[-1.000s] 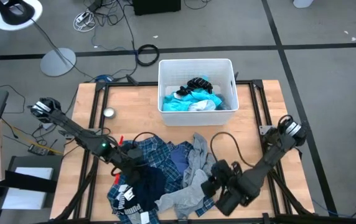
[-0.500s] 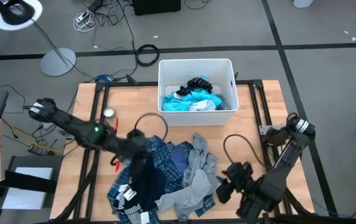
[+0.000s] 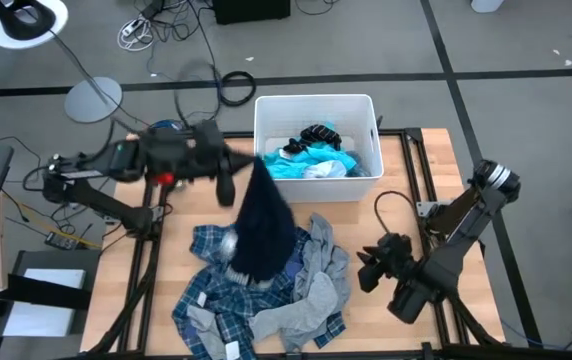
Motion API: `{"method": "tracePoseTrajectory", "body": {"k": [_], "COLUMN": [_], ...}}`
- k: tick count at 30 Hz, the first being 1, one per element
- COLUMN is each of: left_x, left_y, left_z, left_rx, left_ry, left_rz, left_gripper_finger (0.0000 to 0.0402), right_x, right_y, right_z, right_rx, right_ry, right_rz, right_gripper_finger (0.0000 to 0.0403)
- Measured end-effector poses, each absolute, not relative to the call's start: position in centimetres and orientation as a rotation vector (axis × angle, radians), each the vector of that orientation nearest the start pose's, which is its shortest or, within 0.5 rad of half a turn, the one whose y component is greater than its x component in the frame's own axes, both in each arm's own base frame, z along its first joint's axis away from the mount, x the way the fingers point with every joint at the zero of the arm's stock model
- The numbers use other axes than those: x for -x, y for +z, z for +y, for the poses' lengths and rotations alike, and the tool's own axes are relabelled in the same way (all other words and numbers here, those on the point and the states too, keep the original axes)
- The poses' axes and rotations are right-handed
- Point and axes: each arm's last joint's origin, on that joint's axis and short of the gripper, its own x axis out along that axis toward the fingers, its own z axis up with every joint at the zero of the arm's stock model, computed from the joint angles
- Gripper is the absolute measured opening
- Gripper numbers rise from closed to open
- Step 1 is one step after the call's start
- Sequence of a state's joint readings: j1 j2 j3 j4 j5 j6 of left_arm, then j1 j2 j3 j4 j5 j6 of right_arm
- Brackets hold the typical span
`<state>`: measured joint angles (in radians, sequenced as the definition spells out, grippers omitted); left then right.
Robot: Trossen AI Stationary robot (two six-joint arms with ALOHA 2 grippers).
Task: Sort clothes
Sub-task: Put the dark blue boxer shorts into the white laundry bin
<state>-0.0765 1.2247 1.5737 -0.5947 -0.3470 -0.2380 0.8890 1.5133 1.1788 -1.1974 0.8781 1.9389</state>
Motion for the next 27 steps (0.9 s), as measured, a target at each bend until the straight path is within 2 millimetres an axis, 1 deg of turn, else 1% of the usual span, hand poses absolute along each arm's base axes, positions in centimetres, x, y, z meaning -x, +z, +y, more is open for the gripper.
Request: {"method": "tracePoseTrajectory", "body": {"k": [2, 6, 10, 15, 18, 22, 25, 27], "left_x": [-23.1, -22.9, -23.7, -25.2, -26.9, -29.2, -30.6, -31.2], "left_y": [48.5, 51.3, 53.4, 56.0, 57.1, 58.1, 58.5, 58.6], "left_z": [0.5, 2.8, 5.0, 7.6, 9.4, 11.5, 12.8, 13.2], "left_rx": [0.182, 0.183, 0.179, 0.118, 0.096, 0.077, 0.097, 0.098], "left_ry": [0.339, 0.425, 0.491, 0.555, 0.549, 0.548, 0.513, 0.491], "left_rz": [0.112, -0.064, -0.224, -0.43, -0.532, -0.608, -0.625, -0.598], "left_gripper_finger": [0.0, 0.0, 0.0, 0.0, 0.0, 0.0, 0.0, 0.0], "right_x": [-17.6, -16.9, -16.1, -15.9, -15.9, -16.1, -16.4, -16.7], "right_y": [24.4, 22.5, 21.0, 19.6, 18.9, 18.2, 18.2, 18.4], "right_z": [18.1, 16.7, 14.4, 11.4, 9.8, 8.1, 7.2, 6.8], "right_rx": [-0.665, -0.718, -0.749, -0.775, -0.772, -0.743, -0.713, -0.693], "right_ry": [-0.693, -0.525, -0.387, -0.232, -0.163, -0.106, -0.074, -0.053], "right_rz": [0.499, 0.524, 0.567, 0.549, 0.543, 0.562, 0.577, 0.569], "right_gripper_finger": [0.0115, 0.0114, 0.0114, 0.0114, 0.0114, 0.0114, 0.0114, 0.0114]}}
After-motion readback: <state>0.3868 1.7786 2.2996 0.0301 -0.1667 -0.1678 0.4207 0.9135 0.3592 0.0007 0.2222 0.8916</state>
